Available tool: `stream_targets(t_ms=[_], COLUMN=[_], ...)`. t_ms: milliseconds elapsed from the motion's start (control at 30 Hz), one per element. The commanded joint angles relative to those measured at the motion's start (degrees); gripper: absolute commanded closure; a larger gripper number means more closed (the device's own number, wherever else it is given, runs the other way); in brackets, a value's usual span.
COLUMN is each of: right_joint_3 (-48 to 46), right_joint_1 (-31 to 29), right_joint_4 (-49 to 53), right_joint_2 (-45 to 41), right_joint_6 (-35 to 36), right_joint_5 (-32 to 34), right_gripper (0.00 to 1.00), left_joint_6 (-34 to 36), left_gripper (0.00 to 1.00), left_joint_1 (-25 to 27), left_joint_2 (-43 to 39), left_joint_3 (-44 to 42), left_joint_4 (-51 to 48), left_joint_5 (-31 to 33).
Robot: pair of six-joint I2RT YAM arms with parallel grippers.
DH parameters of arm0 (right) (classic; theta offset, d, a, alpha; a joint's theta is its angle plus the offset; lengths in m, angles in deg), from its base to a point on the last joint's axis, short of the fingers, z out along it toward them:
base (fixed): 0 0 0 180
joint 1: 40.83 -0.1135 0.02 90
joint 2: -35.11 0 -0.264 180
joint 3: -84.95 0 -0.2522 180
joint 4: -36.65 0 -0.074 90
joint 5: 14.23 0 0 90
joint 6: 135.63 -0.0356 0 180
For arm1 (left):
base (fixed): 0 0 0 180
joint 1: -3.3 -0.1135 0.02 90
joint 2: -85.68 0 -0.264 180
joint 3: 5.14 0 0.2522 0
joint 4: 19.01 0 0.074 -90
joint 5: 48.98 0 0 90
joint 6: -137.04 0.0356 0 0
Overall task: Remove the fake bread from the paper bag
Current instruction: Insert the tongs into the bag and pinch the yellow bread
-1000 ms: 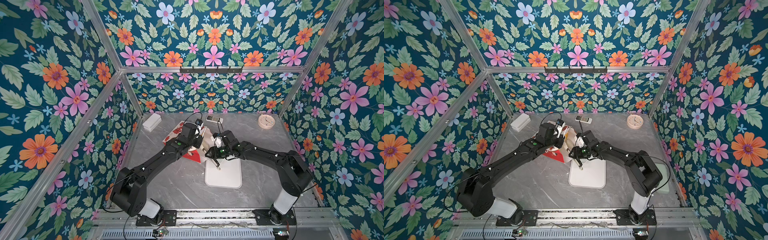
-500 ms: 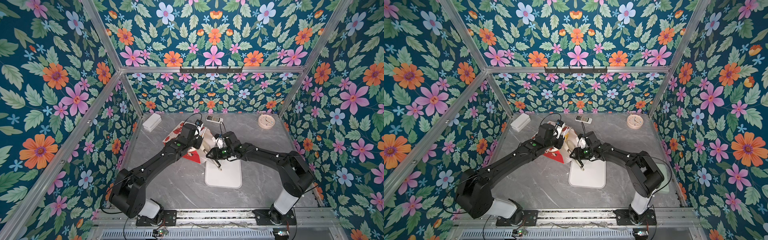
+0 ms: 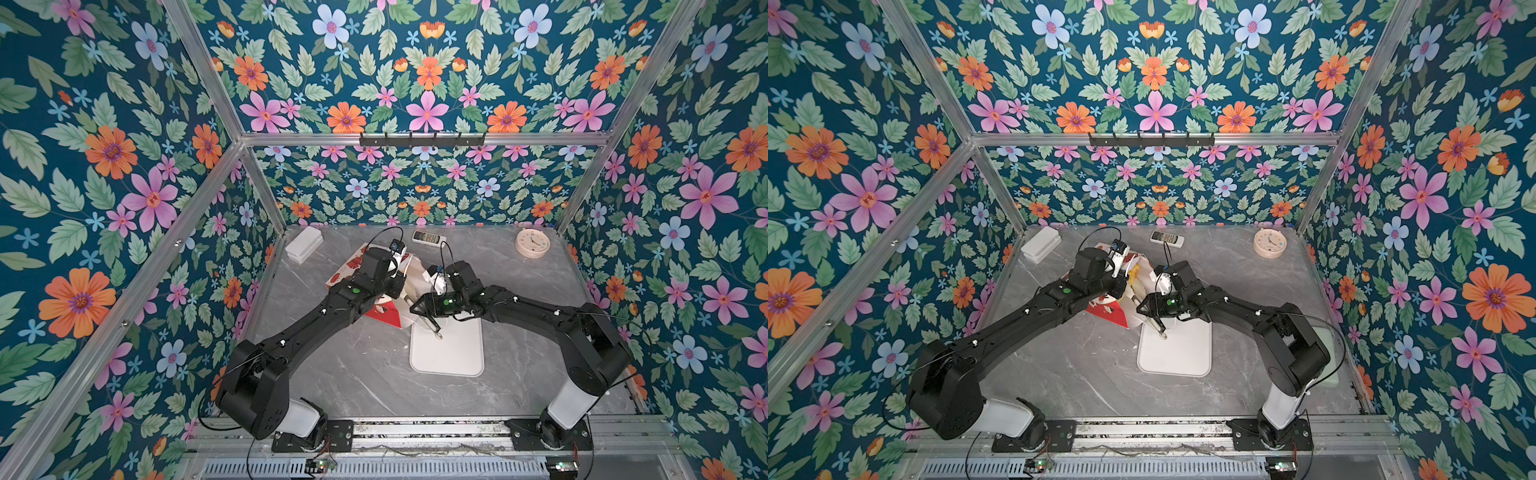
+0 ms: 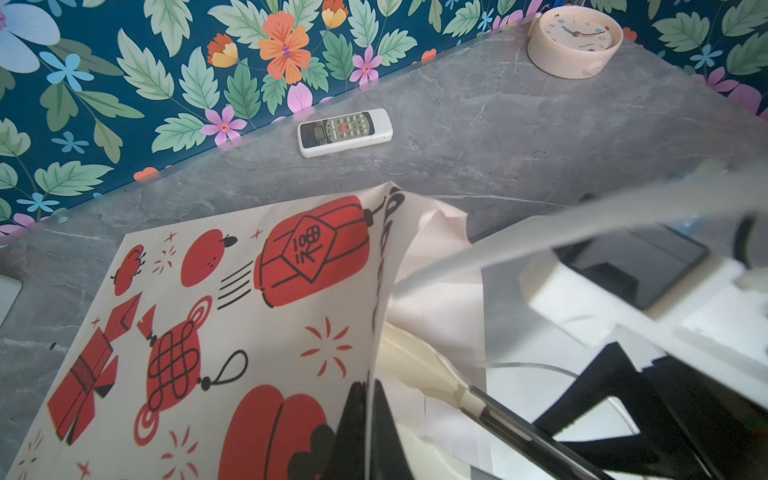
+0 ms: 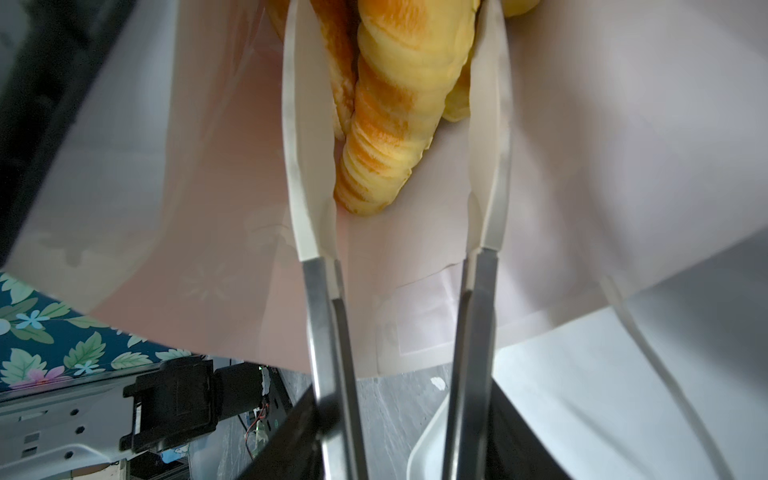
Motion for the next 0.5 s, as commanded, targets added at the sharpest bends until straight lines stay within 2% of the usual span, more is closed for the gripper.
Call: stream_targets(t_ms=[0, 200, 467], right_joint_3=[1.0, 2.4, 1.1], right_joint_1=[0.0, 0.0, 0.0], right_joint_4=[-0.2, -0.8, -1.7], right_joint_2=[0.8, 2.7, 1.9], right_joint_6=[0.0, 0.3, -0.2], right_joint_5=[0.5, -0.6, -0.9], right_gripper=[0.46, 0.47, 0.67], left_joint_6=[-0.3, -0.3, -0.8], left_gripper=[1.0, 1.0, 1.0], left_joint_1=[0.1, 0.2, 0.2], left_joint_2=[-0.3, 0.1, 1.3], left_joint_3=[0.2, 0.5, 0.8], left_joint_4=[2.2, 2.4, 2.7], left_joint_5=[-0.3, -0.4, 1.3])
